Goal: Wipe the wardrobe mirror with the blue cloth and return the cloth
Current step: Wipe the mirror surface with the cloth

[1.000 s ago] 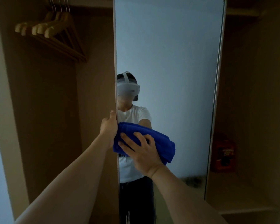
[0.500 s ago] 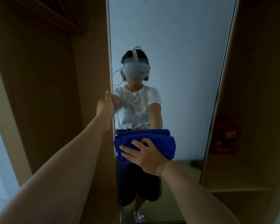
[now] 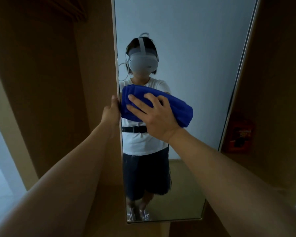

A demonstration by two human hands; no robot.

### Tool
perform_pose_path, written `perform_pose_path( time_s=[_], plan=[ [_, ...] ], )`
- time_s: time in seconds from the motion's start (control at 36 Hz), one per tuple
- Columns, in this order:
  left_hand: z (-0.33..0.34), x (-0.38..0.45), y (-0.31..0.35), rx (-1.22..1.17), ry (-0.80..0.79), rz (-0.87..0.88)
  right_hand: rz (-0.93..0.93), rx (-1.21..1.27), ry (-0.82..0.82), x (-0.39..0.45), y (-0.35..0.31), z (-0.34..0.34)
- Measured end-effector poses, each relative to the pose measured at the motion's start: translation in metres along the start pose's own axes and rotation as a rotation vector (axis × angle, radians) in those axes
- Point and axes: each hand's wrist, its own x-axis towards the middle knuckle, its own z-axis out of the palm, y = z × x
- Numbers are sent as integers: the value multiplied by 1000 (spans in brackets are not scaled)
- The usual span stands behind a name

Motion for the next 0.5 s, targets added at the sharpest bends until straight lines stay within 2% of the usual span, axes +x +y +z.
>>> perform_pose_path(
  time_s=[0.08,0.19,0.28,0.5],
  plan=[
    [0,1,0,2,-9,-17,37,17,-36,-11,-16,8],
    [0,4,-4,28,-20,-51,-72,32,-143,-36,-40,23],
    [0,7,-5,40,-27,-57,-70,92,-201,-50,-55,28],
    [0,0,-17,51,-46,-159,-264,73,-385,-62,-40,12]
  ],
)
